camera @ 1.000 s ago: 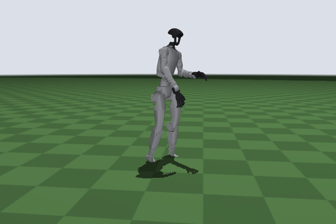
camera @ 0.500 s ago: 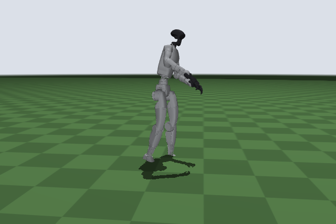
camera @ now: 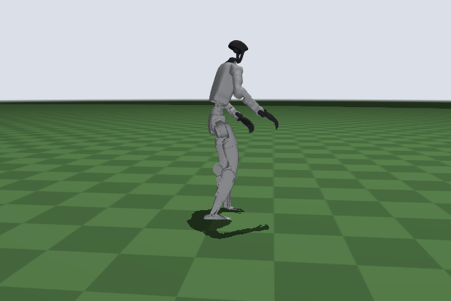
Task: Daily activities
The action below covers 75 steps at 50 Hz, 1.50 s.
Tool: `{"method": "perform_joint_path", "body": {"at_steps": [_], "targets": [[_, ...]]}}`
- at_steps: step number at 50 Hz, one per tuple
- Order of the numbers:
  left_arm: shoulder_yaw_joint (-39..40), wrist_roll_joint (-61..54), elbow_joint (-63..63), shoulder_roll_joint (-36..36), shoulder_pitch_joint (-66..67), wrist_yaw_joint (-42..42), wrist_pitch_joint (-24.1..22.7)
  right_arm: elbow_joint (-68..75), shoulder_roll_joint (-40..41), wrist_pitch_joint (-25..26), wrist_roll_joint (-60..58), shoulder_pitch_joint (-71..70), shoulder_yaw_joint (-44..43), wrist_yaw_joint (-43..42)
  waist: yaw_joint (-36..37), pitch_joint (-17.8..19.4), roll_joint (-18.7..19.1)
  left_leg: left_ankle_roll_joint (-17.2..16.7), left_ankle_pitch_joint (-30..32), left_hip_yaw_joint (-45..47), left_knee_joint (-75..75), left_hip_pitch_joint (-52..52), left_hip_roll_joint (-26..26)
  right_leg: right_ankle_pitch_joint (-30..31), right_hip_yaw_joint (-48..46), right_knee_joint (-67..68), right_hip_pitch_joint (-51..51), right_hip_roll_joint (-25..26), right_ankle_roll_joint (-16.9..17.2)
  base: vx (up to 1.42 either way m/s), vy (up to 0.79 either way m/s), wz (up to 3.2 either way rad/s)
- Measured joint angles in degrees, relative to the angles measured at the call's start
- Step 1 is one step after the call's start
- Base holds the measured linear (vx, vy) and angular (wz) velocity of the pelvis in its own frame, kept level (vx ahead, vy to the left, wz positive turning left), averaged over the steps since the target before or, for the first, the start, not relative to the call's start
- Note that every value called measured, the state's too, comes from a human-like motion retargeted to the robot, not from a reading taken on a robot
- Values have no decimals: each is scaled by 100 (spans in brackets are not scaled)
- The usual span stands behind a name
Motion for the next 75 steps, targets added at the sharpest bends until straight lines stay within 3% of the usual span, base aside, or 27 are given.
{"method": "perform_joint_path", "body": {"at_steps": [2,3,5,8,13,20,28,46,60,75], "targets": [[-165,-95,259,-153,63,116,-110,824,12,-79,-21,-351,83,-499,-31,63,239,67,245,508,57,-146,70,7,-360,-3,-11,-146,-49,-12,-13,213],[-254,-130,396,-237,105,144,-157,1205,32,-111,-9,-511,120,-708,-117,85,314,269,377,1331,179,-292,276,11,-655,41,-45,-294,-74,-19,-20,283],[-407,-173,632,-356,219,143,-209,1752,54,-121,19,-729,123,-999,-317,62,375,1062,77,2902,401,-419,596,2,-1138,146,-165,-704,-90,-18,-16,266],[-520,-231,1039,-481,391,60,-295,2487,112,-180,152,-1137,179,-1366,-317,74,573,1204,-610,3295,1094,-593,602,-47,-1305,322,-330,-959,-135,-14,-9,125],[-570,-273,1621,-650,645,-117,-378,3149,203,-313,416,-1593,135,-1799,-435,68,940,1189,-1085,3774,2068,-768,808,-86,-1587,483,-462,-1141,-235,-14,-6,89],[-481,-253,2067,-883,757,-141,-438,3371,208,-451,706,-1822,-49,-2288,-617,13,1282,973,-960,3929,2135,-666,1045,-5,-1820,394,-528,-1134,-323,-11,0,48],[-477,-173,2142,-1061,667,76,-447,3384,277,-494,1005,-1833,-294,-2688,-797,12,1395,867,-656,3870,1375,-483,1002,228,-1863,182,-587,-1122,-338,-7,7,23],[-595,-269,1985,-1100,443,553,-380,2748,427,-620,1633,-1638,-565,-2829,-846,72,1227,1030,-367,3952,270,-73,796,654,-1545,277,-778,-1277,-319,-3,9,7],[-261,-733,2117,-1079,551,781,-311,1710,688,-749,1544,-1808,-354,-2770,-725,28,1069,949,-235,3905,-116,228,846,645,-1552,354,-627,-1232,-373,0,-1,2],[-77,-388,2462,-980,598,708,-136,1590,64,-569,1622,-1911,-1034,-2830,-988,-40,1036,757,-407,3691,211,154,1162,567,-1702,419,-395,-928,-613,1,-8,20]]}}
